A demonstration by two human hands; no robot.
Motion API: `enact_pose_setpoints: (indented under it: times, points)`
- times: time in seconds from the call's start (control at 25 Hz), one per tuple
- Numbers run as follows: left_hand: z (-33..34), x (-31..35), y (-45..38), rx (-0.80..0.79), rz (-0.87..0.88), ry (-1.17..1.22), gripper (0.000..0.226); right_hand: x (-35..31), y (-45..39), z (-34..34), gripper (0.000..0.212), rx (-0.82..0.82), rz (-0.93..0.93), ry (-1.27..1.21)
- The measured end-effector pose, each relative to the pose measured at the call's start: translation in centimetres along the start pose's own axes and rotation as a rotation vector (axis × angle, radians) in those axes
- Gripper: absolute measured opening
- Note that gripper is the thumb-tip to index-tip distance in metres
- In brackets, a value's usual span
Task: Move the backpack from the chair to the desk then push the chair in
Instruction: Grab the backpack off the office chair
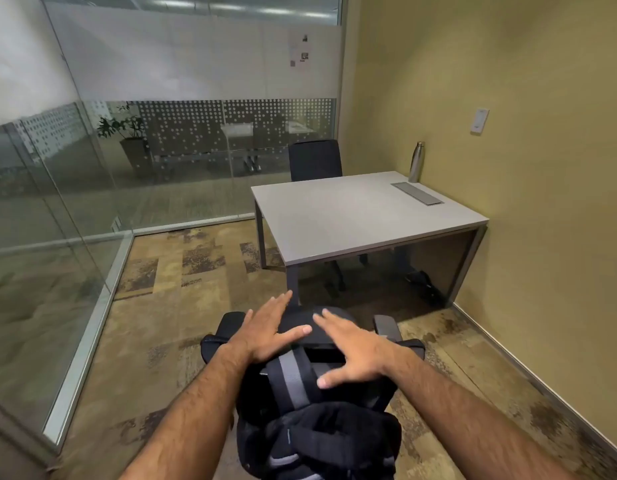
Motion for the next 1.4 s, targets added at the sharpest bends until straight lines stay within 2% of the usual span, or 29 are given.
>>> enact_pose_setpoints:
  times: [0.08, 0.16, 0.28, 0.36, 0.48, 0.56, 0.76, 0.88, 1.0, 1.16, 1.4]
  points:
    - [0.7, 0.2, -0.2, -0.112, 0.027, 0.058, 0.112, -0.5, -0.4, 1.3, 0.123, -0.104, -0.042, 0.217]
    - [1.8, -0.1, -0.2, -0.241, 0.006, 0.133, 0.116, -0.6, -0.5, 1.6, 0.115, -0.111, -0.019, 0.315]
    - [3.1, -0.1, -0.5, -0.385, 0.007, 0.101, 0.091, -0.7, -0.6, 1.9, 0.103, -0.147, 0.009, 0.338]
    - [3.3, 0.0, -1.1, -0.41, 0.039, 0.103, 0.077, -0.6, -0.6, 1.9, 0.099, -0.163, 0.023, 0.336]
    - [3.1, -0.2, -1.7, -0.413, 0.066, 0.127, 0.065, -0.5, -0.4, 2.0, 0.098, -0.159, 0.022, 0.301]
    - [2.7, -0.6, -2.2, -0.402, 0.06, 0.079, 0.066, -0.4, -0.2, 2.0, 0.098, -0.149, 0.025, 0.288]
    - [1.0, -3.0, -3.0, -0.394, -0.009, -0.368, 0.072, -0.1, 0.0, 2.1, 0.099, -0.151, 0.04, 0.262]
    - [-1.1, -3.6, -3.1, -0.302, -0.002, -0.497, 0.086, 0.0, -0.1, 2.1, 0.1, -0.151, 0.04, 0.249]
    - [-2.5, -4.5, -2.7, -0.222, -0.001, -0.523, 0.1, 0.0, -0.1, 2.1, 0.101, -0.143, 0.044, 0.247]
    - [-5.0, -5.4, -2.0, -0.107, 0.012, -0.584, 0.105, 0.2, 0.1, 2.3, 0.101, -0.146, 0.052, 0.244]
    - [-6.1, -6.0, -0.3, -0.125, -0.013, -0.558, 0.101, -0.1, 0.5, 2.3, 0.101, -0.154, 0.052, 0.255]
Point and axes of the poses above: each hand's wrist, its own y-axis away from the middle knuckle, its own z-axis out of the palm, x = y × z, the point moved 10 cm from there along -y, towards the middle knuckle, and after that the axes turned 8 degrees about y, right-handed, at the moved point
